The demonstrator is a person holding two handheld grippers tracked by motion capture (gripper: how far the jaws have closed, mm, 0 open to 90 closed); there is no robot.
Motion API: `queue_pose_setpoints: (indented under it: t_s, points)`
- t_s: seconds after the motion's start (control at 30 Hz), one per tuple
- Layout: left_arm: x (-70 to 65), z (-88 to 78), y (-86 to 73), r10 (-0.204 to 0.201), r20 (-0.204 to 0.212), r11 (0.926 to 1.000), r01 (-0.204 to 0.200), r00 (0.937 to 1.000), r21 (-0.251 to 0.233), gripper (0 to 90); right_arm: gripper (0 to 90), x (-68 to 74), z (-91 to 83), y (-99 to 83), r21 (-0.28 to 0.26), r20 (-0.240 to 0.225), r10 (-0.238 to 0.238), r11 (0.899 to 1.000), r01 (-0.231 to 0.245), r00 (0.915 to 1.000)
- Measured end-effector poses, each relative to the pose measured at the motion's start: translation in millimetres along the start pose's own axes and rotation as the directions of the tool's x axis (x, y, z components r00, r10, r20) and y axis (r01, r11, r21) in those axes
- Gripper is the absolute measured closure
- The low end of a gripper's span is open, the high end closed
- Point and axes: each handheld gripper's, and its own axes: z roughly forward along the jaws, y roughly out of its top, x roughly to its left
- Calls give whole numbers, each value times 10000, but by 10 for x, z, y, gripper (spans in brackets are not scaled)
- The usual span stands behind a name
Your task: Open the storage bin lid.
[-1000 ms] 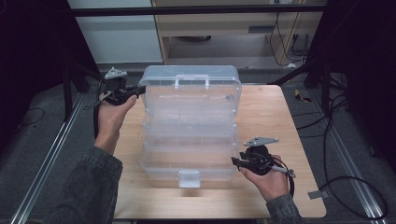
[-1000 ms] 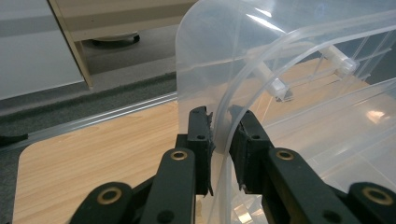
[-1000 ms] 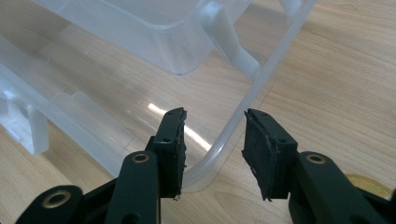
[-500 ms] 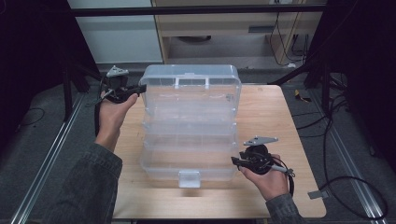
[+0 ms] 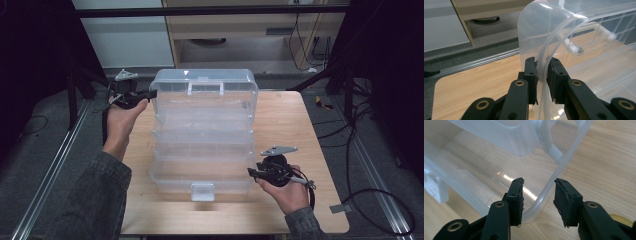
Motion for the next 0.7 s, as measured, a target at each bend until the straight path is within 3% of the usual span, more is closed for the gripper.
queue_pose_setpoints:
  t_s: [0.7]
  points:
    - [52, 115, 34, -123, -47, 9999, 123, 9999, 50, 781, 594, -16, 25, 17, 65, 4, 14, 10000, -14, 10000]
